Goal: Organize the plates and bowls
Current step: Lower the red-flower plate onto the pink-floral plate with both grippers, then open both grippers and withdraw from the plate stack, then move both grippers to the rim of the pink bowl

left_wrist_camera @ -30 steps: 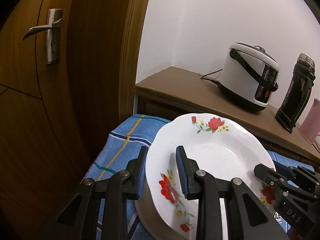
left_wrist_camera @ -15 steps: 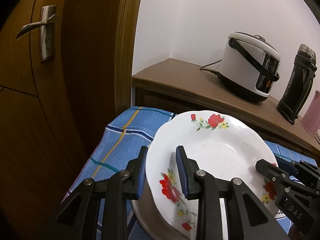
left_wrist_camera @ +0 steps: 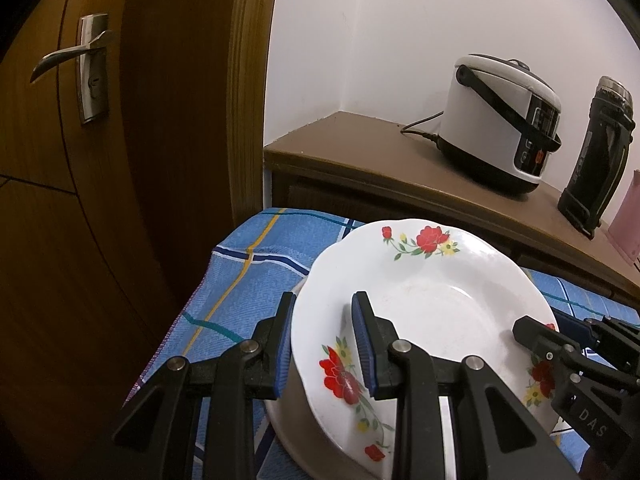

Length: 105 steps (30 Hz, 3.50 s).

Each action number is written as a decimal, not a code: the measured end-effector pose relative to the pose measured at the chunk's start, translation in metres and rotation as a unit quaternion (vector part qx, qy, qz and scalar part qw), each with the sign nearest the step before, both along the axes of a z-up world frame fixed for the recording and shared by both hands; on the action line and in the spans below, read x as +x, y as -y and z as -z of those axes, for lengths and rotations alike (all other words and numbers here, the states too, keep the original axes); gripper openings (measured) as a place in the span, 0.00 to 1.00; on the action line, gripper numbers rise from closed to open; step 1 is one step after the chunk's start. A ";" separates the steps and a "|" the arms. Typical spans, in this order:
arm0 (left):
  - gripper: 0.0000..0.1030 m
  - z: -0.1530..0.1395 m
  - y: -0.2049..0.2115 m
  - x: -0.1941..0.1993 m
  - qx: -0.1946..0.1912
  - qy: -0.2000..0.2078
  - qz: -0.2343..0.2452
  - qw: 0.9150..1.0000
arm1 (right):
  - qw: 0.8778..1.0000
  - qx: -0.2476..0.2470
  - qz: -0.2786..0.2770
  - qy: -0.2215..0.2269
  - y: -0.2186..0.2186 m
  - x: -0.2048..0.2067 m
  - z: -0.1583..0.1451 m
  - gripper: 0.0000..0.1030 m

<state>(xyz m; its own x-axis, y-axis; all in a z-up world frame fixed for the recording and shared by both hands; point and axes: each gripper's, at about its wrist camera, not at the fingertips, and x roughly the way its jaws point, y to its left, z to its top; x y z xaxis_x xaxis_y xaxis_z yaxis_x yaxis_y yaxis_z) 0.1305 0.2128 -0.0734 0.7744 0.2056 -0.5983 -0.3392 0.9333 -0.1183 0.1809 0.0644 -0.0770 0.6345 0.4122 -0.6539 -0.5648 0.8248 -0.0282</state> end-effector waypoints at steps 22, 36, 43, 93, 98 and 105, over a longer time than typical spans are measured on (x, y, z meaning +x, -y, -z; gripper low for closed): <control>0.30 0.005 0.000 0.003 0.002 -0.016 0.009 1.000 | 1.000 -0.002 -0.003 -0.008 0.001 0.004 0.001 0.27; 0.30 0.008 -0.003 0.008 -0.010 -0.035 0.012 0.999 | 1.000 -0.006 -0.003 -0.013 -0.001 0.007 0.004 0.27; 0.30 0.009 -0.004 0.008 -0.013 -0.036 0.013 0.999 | 1.000 -0.008 -0.003 -0.017 -0.002 0.009 0.005 0.27; 0.77 -0.017 0.025 -0.025 0.035 0.047 0.001 0.998 | 0.994 0.071 0.017 0.085 0.108 -0.099 -0.077 0.63; 0.77 -0.032 0.087 -0.042 0.015 0.056 0.091 0.994 | 0.987 0.084 0.074 0.115 0.193 -0.141 -0.087 0.58; 0.77 -0.043 0.211 -0.055 -0.018 0.039 0.304 0.952 | 0.973 0.079 0.208 0.069 0.309 -0.171 -0.049 0.40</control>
